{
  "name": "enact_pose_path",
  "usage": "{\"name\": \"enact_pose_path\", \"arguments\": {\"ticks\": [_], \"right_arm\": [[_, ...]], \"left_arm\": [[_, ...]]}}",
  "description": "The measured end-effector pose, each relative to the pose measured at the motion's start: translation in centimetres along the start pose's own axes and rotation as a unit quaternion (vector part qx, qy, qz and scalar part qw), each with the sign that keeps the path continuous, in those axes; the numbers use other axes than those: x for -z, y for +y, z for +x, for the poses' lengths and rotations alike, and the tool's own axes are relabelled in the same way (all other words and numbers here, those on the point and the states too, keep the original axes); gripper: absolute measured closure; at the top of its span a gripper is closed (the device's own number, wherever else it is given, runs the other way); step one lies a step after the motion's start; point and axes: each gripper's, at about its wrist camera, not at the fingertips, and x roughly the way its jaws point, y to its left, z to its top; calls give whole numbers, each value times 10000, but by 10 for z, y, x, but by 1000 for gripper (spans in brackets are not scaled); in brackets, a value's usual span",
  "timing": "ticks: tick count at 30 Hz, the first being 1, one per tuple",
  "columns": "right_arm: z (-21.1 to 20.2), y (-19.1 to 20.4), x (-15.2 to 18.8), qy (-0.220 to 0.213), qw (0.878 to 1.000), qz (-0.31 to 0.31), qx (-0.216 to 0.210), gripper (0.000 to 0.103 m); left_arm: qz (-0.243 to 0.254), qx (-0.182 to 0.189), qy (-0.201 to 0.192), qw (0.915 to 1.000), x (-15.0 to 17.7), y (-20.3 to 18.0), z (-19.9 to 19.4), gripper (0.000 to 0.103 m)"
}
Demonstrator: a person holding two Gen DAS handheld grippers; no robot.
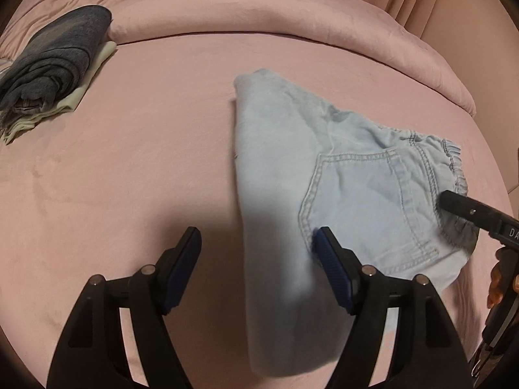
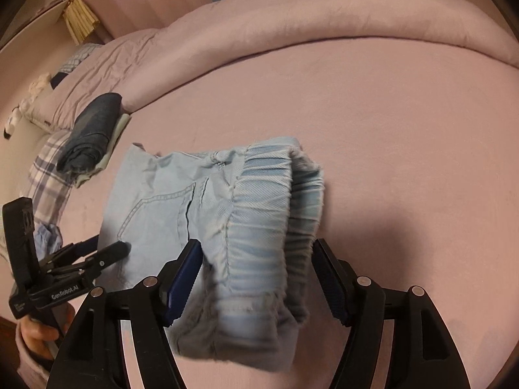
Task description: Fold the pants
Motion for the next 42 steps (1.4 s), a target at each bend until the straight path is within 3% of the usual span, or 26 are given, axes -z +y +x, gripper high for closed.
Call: {"name": "enact_pose_path", "arguments": {"ticks": [5, 10, 18, 29, 32, 38, 39, 42], "right_arm": [[15, -3, 7, 214, 9994, -77, 260, 33], [20, 0, 6, 169, 9989, -172, 405, 31], [6, 11, 16, 34, 9996, -168, 241, 31], [25, 20, 22, 85, 9988, -284, 396, 29], [12, 22, 24, 26, 9987, -199, 458, 29], [-26, 40, 34, -177, 9983, -362, 422, 29], [-31, 44, 35, -201, 9981, -400, 431, 27], [-52, 58, 39, -255, 9968, -579, 486, 8]], "left_arm": [[32, -68, 51, 10000, 8, 3, 8, 29], [45, -169, 22, 9998, 11, 4, 8, 24], [88, -280, -11, 9996, 24, 4, -11, 26], [98, -444, -84, 9989, 35, 3, -6, 24], [38, -498, -125, 9987, 36, 1, -15, 24], [20, -521, -169, 9985, 38, -6, -45, 10], [-4, -497, -177, 9986, 39, -7, -51, 8], [-20, -606, -278, 9978, 39, -15, -76, 1]]}}
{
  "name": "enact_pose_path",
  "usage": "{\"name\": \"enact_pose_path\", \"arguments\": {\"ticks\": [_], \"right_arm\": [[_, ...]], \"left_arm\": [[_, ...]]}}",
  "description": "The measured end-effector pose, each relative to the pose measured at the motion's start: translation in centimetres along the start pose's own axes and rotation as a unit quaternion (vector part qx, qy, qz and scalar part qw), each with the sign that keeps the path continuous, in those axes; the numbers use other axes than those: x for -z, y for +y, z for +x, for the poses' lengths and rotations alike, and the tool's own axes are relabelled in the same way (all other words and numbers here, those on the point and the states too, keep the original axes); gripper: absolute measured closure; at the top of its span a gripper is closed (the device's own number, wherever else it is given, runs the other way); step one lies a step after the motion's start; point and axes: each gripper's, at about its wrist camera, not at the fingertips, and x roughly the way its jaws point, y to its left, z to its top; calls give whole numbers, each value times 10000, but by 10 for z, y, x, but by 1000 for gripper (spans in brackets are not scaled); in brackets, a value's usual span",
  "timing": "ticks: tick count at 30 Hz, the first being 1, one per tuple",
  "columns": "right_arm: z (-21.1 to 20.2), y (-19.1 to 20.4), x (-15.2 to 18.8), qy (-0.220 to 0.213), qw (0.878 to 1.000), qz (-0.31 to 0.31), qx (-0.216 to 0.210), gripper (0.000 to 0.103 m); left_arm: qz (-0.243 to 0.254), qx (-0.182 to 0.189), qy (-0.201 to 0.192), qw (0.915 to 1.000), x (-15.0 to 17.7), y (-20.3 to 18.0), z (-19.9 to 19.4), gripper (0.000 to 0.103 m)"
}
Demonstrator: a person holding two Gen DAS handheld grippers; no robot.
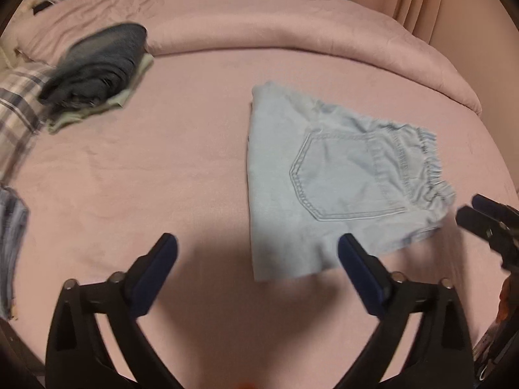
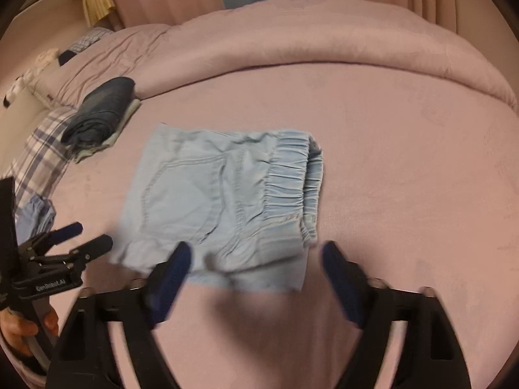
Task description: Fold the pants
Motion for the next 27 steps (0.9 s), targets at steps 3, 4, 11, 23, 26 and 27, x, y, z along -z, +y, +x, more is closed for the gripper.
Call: {"name": "enact_pose_path", "arguments": {"ticks": [3, 4, 11, 23, 26, 27], "right_arm": [[-20, 11, 0, -102, 9998, -190, 40, 8], [-28, 15, 1, -142, 9996, -239, 81, 8], [-74, 31, 0, -476, 9980, -404, -22, 7], [-92, 43, 18, -503, 9976, -468, -114, 7], [-92, 44, 22, -463, 9979, -443, -117, 7], [-92, 44, 22, -456, 9979, -435, -123, 7]], "left_arm": [[104, -156, -113, 9998, 0, -8, -27, 1], [117, -157, -203, 9996, 1, -11, -40, 1], [124, -125, -492, 9986, 5, -24, -92, 1], [246, -284, -684, 9970, 17, -39, -124, 1], [243, -273, -654, 9972, 21, -43, -125, 1], [248, -271, -651, 9972, 22, -44, -125, 1]]}}
